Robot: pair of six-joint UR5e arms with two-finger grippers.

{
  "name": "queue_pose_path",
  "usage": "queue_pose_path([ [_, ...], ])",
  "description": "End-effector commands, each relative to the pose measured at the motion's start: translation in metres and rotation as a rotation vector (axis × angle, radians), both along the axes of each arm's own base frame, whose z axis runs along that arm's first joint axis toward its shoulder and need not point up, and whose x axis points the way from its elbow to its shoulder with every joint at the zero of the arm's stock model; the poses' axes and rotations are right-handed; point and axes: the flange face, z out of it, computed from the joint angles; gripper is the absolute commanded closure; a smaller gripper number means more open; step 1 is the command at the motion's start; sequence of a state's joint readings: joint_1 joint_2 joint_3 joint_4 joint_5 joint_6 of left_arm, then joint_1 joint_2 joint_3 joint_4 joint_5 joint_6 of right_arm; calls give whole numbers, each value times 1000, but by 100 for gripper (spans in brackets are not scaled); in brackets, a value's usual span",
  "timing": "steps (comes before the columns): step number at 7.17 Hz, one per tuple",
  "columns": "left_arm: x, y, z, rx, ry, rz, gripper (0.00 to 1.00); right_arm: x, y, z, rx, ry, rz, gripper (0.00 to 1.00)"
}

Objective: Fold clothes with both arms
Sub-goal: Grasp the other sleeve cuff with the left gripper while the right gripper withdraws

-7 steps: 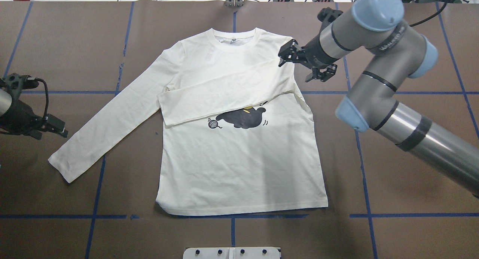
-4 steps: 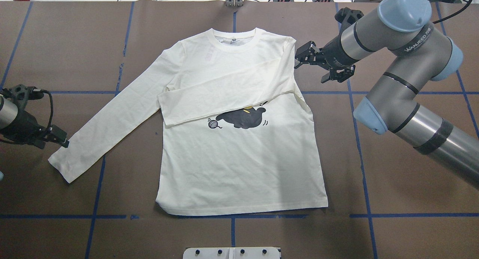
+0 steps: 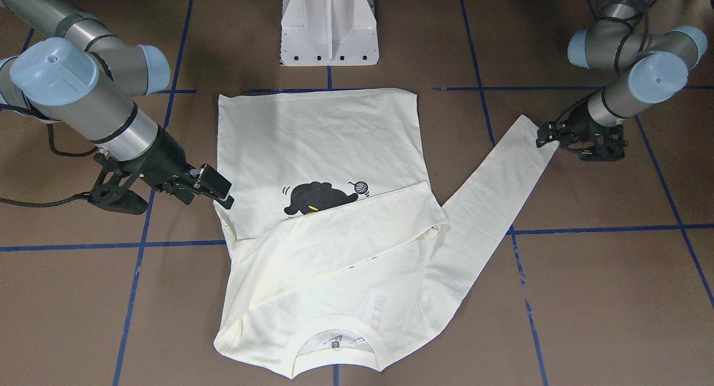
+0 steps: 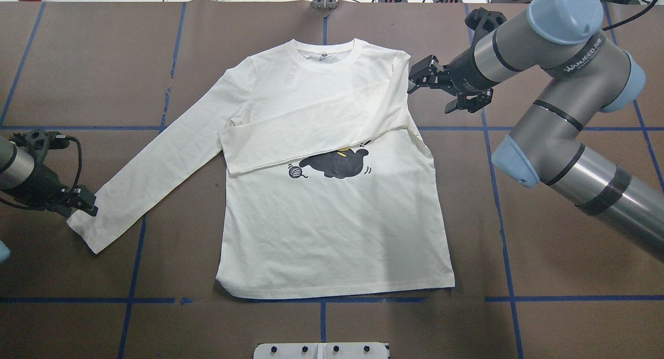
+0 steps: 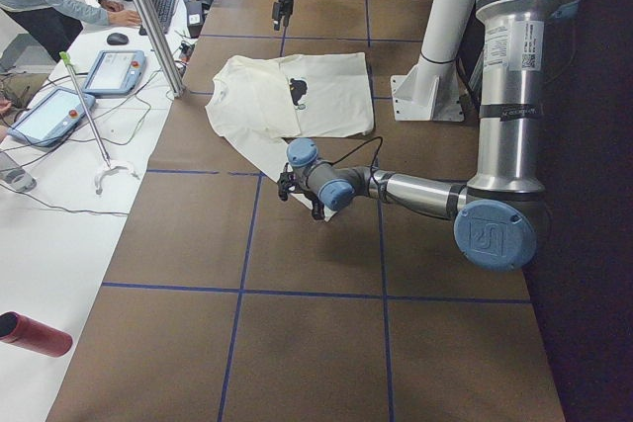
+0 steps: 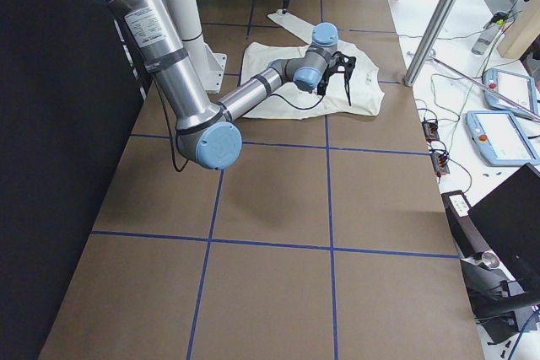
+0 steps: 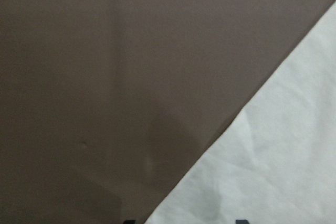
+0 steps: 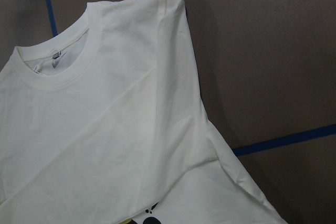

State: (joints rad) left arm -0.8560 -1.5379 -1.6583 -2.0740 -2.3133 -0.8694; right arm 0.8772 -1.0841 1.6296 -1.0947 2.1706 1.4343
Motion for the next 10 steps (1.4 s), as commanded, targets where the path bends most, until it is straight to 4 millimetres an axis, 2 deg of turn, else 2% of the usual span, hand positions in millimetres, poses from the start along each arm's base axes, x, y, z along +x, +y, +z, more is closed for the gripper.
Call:
queue_pose_path([
  [1,-6,9,13,-14,-17,6,32,1,2,-2,3,-4,1,0],
  [2,-7,10,13,-14,-18,4,34,2,2,-3,4,-6,-2,0],
  [4,-6,10,14,-18,-22,3,58,5,4,-8,13,-15,-2,0],
  [6,-6,10,17,-26,-27,3,100,6,6,-5,9,-14,-4,0],
  [8,-3,9,5,-23,-10,-1,100,11,11,-4,11,-17,-5,0],
  [10,-2,11,-66,10,116,39,100,28,28,2,14,-24,-8,0],
])
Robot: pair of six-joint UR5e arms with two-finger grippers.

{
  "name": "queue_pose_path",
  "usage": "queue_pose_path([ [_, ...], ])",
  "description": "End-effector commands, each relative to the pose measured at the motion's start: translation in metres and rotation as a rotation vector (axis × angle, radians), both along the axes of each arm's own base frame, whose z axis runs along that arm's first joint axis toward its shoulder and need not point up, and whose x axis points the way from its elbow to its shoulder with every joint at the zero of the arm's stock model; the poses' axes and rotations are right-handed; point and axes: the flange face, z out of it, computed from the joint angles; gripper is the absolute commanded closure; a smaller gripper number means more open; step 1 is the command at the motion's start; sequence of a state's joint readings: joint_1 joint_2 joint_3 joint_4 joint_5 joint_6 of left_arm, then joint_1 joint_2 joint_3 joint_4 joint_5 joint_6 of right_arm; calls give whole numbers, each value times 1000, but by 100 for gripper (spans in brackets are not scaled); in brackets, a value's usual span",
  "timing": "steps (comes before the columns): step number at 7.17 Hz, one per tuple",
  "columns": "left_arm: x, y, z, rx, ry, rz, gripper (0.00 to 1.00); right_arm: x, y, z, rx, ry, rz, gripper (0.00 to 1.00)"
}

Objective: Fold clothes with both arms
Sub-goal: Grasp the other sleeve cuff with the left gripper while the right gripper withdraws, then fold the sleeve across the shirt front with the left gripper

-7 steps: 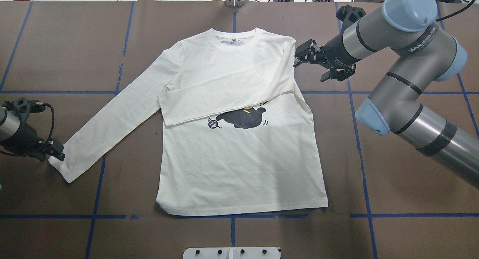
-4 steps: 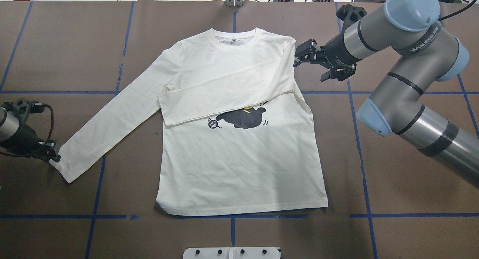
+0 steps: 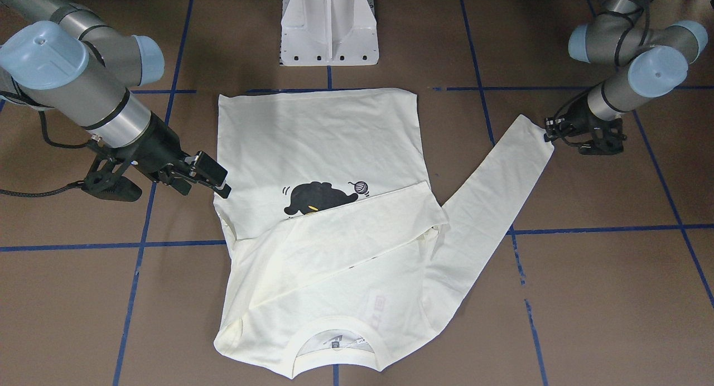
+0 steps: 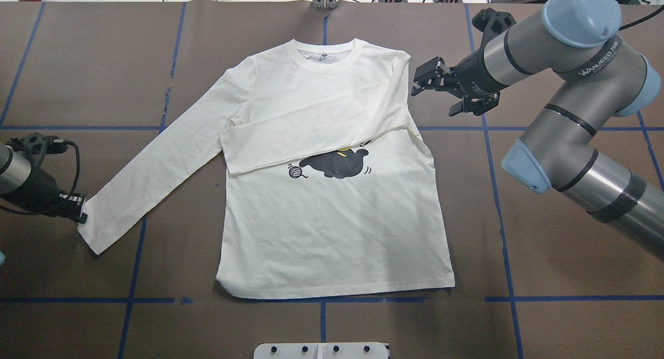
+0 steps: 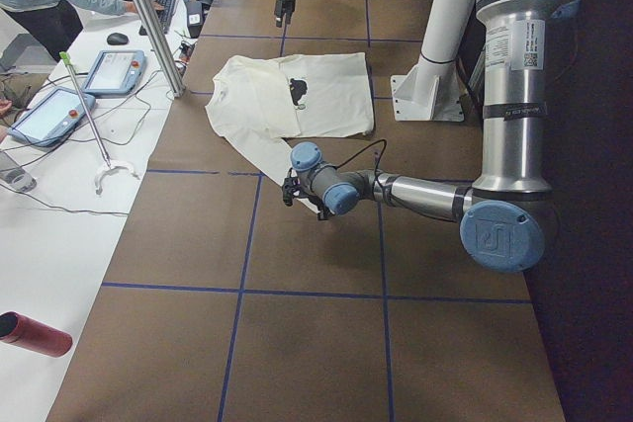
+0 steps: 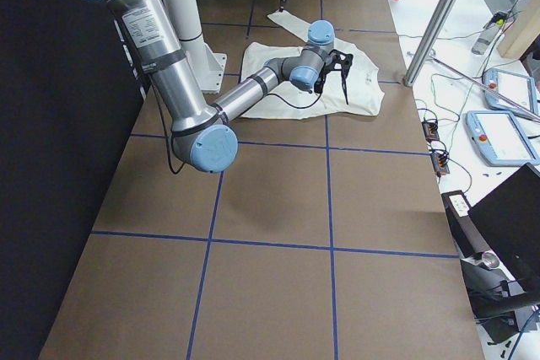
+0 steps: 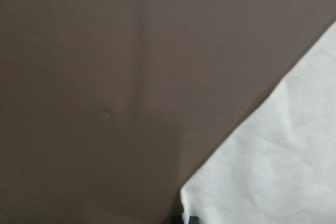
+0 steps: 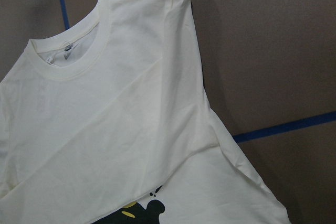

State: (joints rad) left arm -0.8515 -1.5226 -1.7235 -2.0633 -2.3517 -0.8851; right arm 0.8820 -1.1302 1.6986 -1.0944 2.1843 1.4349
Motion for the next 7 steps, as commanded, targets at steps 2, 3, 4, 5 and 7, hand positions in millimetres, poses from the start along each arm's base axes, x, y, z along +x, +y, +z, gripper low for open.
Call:
queue_pose_path([
  [2,19,-63,-161,11,133,-74,100,42,25,30,-2,16,15,0],
  [3,47,-96,-255,-28,163,-131,100,64,39,53,52,51,-7,0],
  [4,66,-114,-324,-92,195,-190,100,88,48,79,119,97,-36,0],
  [5,96,-130,-382,-108,216,-234,100,108,49,100,154,124,-65,0],
  [7,242,-124,-496,-59,197,-306,100,123,45,104,165,119,-76,0],
])
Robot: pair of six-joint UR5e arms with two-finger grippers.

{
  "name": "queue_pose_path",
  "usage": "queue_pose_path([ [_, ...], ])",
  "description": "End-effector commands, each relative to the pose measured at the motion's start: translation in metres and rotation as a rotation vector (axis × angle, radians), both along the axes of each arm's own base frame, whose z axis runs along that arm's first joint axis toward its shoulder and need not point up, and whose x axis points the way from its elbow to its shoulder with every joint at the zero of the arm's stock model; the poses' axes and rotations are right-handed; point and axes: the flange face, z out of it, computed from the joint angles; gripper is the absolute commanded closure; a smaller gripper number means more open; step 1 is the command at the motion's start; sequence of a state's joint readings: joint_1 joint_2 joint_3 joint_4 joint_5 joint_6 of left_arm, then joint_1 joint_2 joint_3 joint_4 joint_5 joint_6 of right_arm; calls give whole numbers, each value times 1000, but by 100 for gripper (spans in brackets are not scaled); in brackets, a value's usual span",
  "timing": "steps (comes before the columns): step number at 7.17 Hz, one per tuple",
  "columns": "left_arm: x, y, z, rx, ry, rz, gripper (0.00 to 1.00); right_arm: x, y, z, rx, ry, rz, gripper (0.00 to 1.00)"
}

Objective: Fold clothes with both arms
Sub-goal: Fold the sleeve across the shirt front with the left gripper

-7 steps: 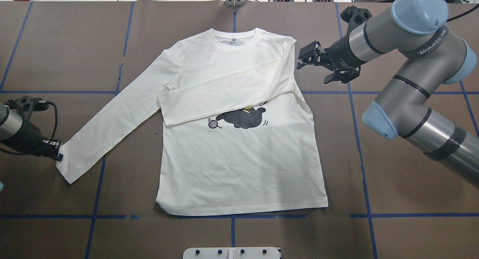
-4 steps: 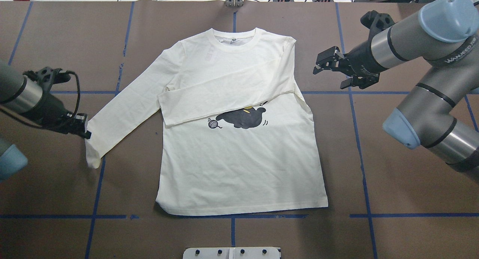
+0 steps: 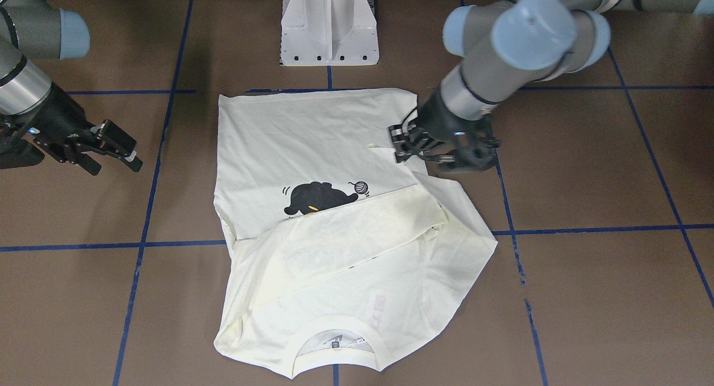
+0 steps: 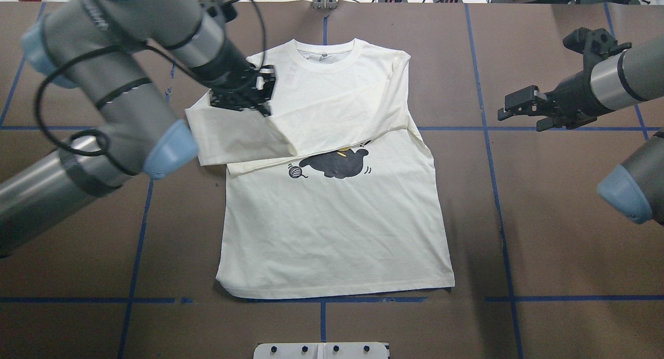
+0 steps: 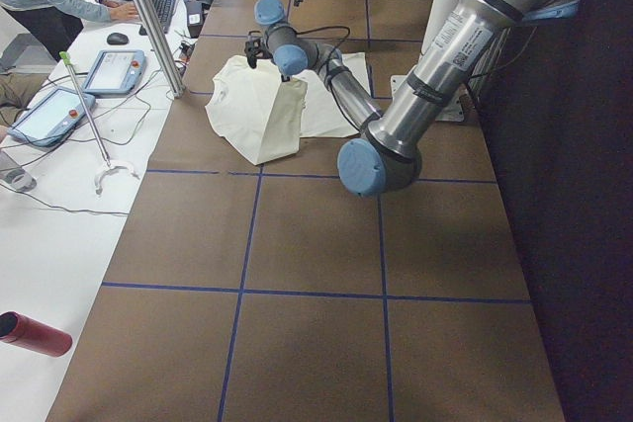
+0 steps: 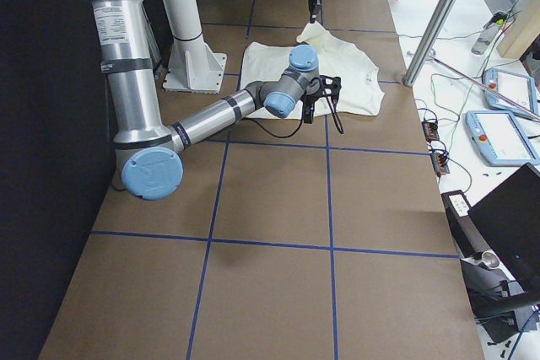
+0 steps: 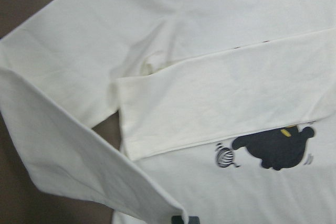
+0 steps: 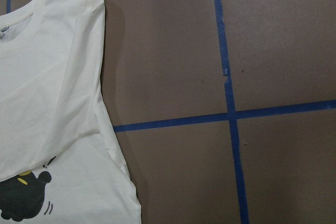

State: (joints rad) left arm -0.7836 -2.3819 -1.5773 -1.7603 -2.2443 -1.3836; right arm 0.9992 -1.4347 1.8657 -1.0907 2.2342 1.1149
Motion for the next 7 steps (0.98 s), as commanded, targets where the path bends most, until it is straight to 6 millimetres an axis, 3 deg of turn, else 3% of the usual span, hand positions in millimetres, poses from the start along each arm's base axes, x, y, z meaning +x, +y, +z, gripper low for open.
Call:
queue_pose_path([
  [1,132,0,-103,30,39,-60,100,10,-1,8,7,6,-8,0],
  [2,186,6,-110,13,95,-83,100,10,0,10,3,8,-8,0],
  [3,212,11,-106,38,99,-117,100,10,1,12,0,10,-8,0],
  [4,220,9,-100,62,104,-156,100,12,3,18,-8,16,-7,0],
  [5,220,8,-100,61,121,-169,77,11,3,19,-9,19,-6,0],
  [6,218,9,-102,64,131,-171,36,10,3,19,-8,21,-6,0],
  [7,213,6,-105,74,140,-177,23,7,4,14,-8,14,-8,0],
])
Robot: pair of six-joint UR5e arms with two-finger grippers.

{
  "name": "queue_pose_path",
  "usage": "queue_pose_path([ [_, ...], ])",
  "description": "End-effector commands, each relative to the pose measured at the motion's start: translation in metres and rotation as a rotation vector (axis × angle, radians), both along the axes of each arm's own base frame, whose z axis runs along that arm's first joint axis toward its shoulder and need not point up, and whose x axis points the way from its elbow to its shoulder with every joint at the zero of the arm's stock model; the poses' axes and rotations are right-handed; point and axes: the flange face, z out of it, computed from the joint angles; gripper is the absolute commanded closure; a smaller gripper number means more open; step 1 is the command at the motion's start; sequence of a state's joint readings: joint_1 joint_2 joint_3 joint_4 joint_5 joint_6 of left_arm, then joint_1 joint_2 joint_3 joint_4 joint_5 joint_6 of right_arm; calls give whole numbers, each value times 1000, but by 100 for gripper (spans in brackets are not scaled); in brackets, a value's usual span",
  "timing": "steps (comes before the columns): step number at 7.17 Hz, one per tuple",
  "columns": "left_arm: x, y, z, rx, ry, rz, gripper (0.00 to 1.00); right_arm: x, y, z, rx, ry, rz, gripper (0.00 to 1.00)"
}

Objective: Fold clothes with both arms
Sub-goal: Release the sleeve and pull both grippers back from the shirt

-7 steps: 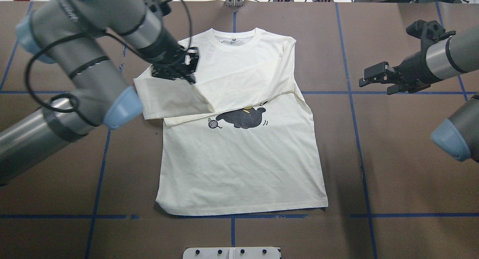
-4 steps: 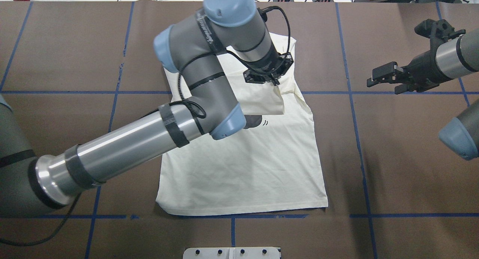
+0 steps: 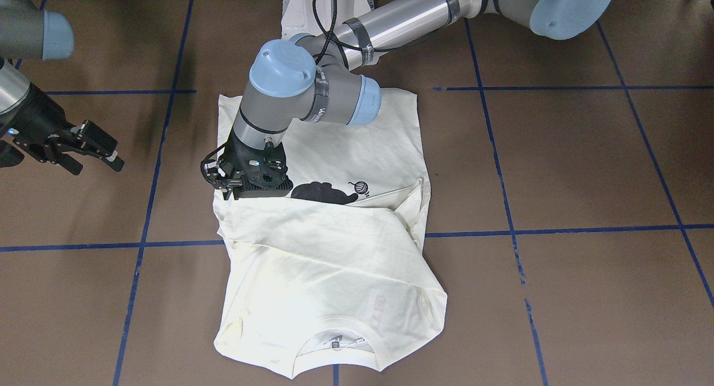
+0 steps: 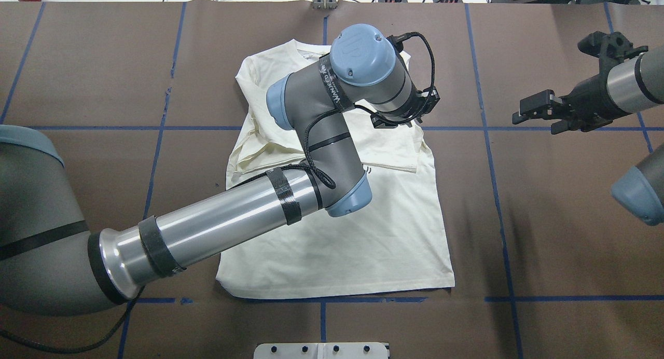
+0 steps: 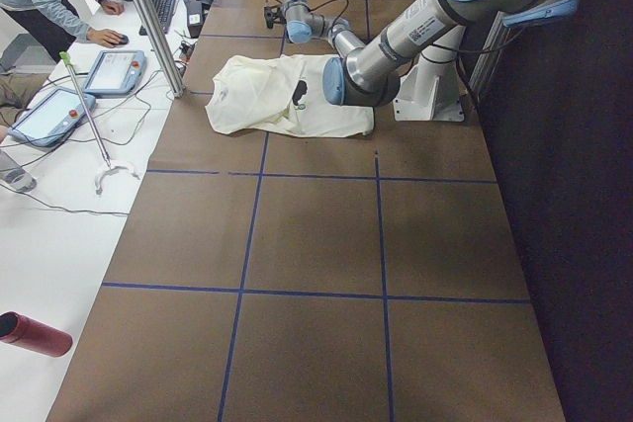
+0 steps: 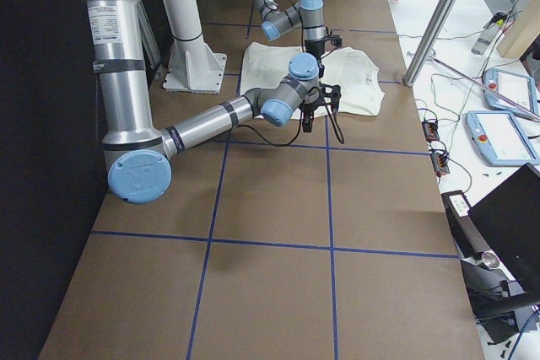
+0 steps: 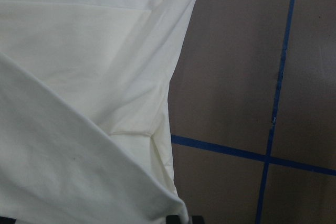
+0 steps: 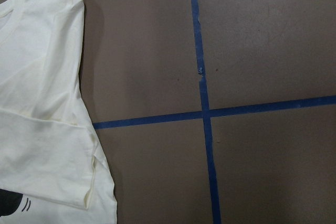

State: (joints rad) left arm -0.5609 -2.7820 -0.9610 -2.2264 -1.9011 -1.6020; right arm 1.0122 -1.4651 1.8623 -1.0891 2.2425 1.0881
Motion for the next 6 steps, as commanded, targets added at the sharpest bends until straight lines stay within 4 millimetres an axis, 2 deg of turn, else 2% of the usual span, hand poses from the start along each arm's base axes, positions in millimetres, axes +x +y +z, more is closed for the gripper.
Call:
queue_pose_path([
  [1,-26,-14,-9,18,23,-34,23,-24,13,-11,1,-11,-32,0],
  [2,-61,-9,22,21,27,-51,23,-49,30,-15,-66,-23,-34,0],
  [3,-109,5,67,26,19,-70,23,-93,59,-30,-146,-32,5,0],
  [4,-164,26,108,90,-13,-67,24,-133,100,-52,-180,-39,74,1],
  [5,-209,42,146,178,-45,-57,24,-164,131,-55,-243,-38,87,2],
  [6,-249,54,185,207,-81,-64,24,-190,170,-50,-236,-13,96,6],
])
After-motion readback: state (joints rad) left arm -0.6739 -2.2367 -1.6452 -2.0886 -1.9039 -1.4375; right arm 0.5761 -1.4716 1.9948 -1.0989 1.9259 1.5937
